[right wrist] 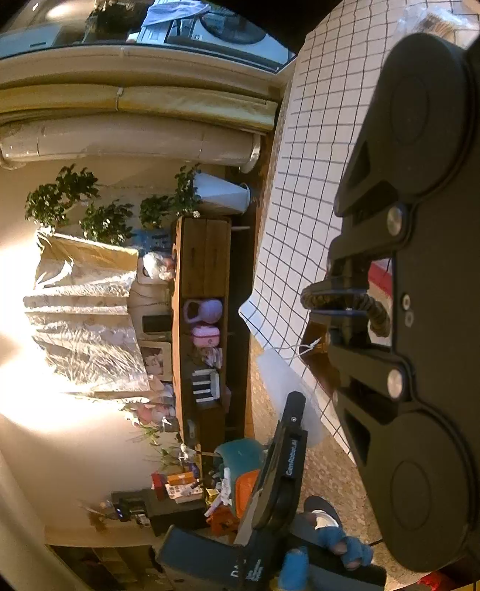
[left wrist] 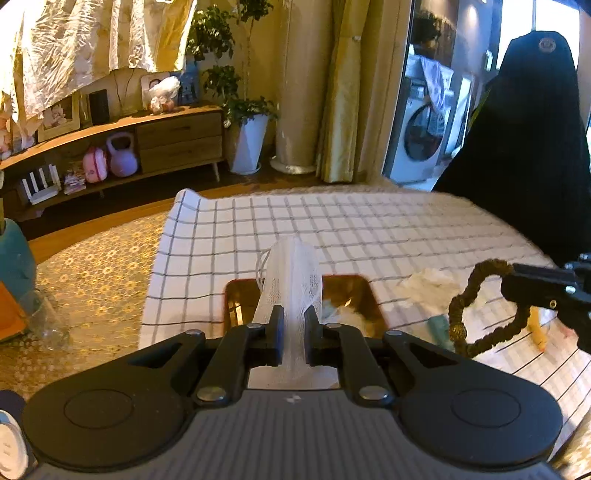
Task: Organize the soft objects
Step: 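Carry the white sheet and brown hair tie in both grippers over the red tin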
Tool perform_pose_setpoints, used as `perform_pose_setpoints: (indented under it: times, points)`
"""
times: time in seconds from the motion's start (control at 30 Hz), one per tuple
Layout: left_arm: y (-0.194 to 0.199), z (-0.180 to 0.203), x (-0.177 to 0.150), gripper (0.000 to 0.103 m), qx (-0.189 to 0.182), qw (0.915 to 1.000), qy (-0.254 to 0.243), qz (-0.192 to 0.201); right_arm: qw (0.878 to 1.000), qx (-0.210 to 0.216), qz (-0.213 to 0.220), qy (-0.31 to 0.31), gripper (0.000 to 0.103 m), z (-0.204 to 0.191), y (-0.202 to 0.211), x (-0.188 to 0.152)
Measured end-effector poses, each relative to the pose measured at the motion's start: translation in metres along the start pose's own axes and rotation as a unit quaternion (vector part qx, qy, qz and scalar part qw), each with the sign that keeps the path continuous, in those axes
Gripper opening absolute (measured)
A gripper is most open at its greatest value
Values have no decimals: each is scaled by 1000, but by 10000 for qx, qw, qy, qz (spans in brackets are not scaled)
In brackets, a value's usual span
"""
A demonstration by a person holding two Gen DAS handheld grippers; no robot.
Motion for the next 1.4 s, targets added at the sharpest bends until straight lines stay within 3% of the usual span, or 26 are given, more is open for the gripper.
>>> perform_pose_setpoints:
  times: [0.57,1.13,1.4]
  points:
    - [-72,-2,-22,10,-25,9976,-52,-695,9955,23,-949,43,6,-8,-94,-38]
    - [-118,13,-37,11,-24,9931,-231,-1151,9898,119,-1419,49,7,-7,-132,-60]
    - [-125,16,-43,11,-63,9916,-201,-1277,9876,160,-1553,-127,14,-4,-135,-65]
Point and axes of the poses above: each gripper's, at about its wrist camera, not at the fingertips, and y roughly against the way its jaws point, z to its right, x to its top, the point moved 4 cm from there along -y, roughly the way its jaws point, and after that the axes turned 14 degrees about x, right-handed, at the moved point
